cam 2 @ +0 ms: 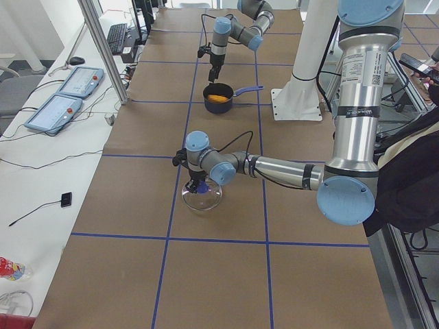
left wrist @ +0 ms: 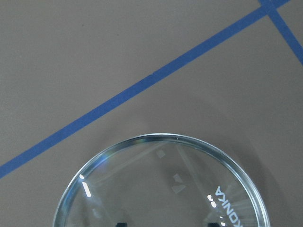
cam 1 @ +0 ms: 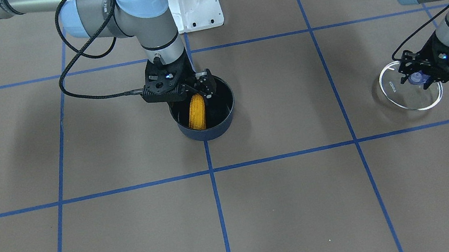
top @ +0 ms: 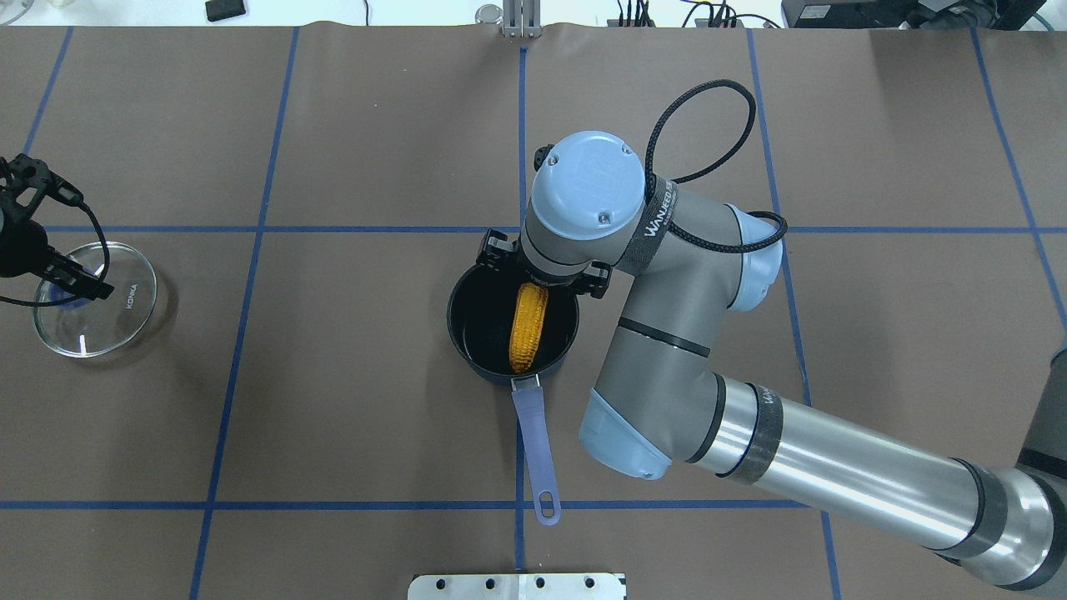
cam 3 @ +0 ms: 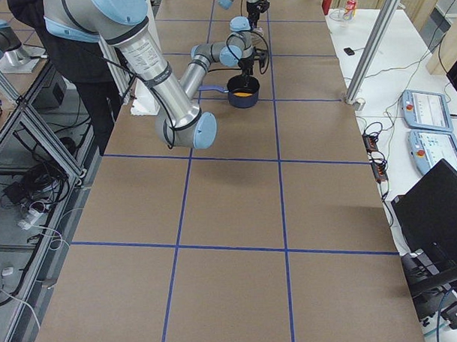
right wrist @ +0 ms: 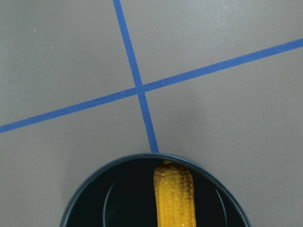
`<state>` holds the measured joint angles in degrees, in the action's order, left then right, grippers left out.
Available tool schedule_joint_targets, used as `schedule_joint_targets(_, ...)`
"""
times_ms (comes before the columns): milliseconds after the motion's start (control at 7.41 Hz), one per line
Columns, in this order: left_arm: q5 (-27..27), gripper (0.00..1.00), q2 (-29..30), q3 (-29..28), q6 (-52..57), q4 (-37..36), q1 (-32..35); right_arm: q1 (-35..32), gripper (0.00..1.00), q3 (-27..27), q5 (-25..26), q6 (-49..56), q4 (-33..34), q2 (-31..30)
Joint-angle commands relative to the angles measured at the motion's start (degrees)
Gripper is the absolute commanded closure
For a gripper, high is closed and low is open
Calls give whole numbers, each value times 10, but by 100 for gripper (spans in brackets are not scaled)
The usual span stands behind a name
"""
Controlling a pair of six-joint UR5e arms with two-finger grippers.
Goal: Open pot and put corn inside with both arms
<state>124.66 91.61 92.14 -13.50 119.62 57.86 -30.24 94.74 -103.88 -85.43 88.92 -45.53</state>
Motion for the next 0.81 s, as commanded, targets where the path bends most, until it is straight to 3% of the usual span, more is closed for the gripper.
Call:
schedule_joint_targets(0, -1, 54, 5, -8, 0, 0, -2, -1, 0, 0, 0, 0, -1, 0)
schedule_joint_targets(270, 0, 52, 9, -18, -1, 0, -2, -1, 0, 0, 1, 0, -1, 0)
schedule_joint_targets(540, 0, 32, 12, -18, 0, 0, -2, -3, 0, 0, 0, 1, -1, 0)
schedule_joint_targets(675, 0, 27, 12, -17, 1, 0, -2, -3, 0, 1, 0, 1, -1, 0)
